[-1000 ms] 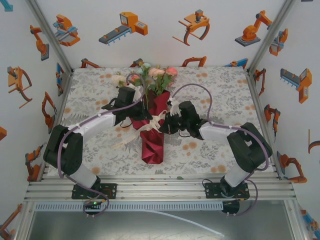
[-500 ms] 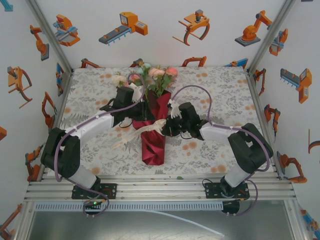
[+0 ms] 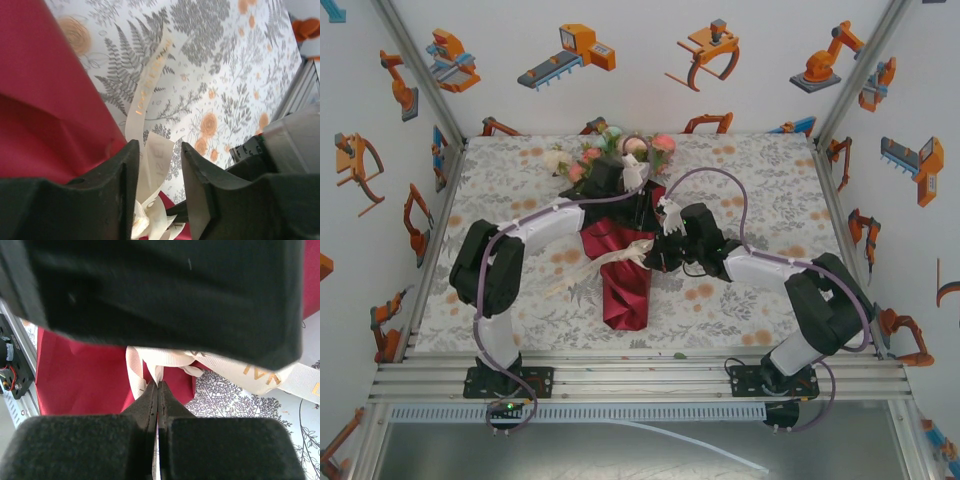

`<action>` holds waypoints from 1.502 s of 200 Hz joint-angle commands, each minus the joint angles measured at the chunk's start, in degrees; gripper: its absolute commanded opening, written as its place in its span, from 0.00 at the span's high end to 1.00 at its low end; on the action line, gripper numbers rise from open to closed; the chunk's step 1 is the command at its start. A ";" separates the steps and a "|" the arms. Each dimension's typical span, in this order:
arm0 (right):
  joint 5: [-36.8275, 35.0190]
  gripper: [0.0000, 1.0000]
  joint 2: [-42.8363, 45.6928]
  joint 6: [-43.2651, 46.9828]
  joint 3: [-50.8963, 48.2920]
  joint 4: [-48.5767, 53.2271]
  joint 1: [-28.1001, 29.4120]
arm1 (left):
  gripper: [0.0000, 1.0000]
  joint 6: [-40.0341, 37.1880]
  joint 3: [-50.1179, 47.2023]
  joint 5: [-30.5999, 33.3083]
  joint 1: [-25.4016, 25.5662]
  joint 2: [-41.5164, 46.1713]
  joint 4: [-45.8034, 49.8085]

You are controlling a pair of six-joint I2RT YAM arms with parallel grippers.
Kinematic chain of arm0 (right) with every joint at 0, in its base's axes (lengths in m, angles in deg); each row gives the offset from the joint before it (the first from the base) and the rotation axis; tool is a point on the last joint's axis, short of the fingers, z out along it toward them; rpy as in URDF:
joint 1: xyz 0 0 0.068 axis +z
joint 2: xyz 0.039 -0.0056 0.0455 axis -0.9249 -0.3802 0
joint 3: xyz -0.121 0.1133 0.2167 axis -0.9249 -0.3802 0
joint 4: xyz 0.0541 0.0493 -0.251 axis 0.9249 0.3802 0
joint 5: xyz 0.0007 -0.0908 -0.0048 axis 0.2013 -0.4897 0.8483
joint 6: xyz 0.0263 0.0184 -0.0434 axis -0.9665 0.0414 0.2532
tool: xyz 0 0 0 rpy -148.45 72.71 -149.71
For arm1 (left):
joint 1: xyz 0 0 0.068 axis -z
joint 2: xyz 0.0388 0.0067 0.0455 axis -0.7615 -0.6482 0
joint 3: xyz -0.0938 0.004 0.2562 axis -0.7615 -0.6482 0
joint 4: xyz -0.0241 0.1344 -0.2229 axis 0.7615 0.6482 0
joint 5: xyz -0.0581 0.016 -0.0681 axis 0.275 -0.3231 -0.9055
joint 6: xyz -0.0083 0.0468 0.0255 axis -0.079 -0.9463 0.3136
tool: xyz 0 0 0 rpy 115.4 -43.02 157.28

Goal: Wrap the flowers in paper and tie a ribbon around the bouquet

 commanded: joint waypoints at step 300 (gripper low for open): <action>-7.13 1.00 7.81 6.38 0.62 9.34 -0.41 | 0.67 14.16 -25.61 37.18 0.48 28.75 2.19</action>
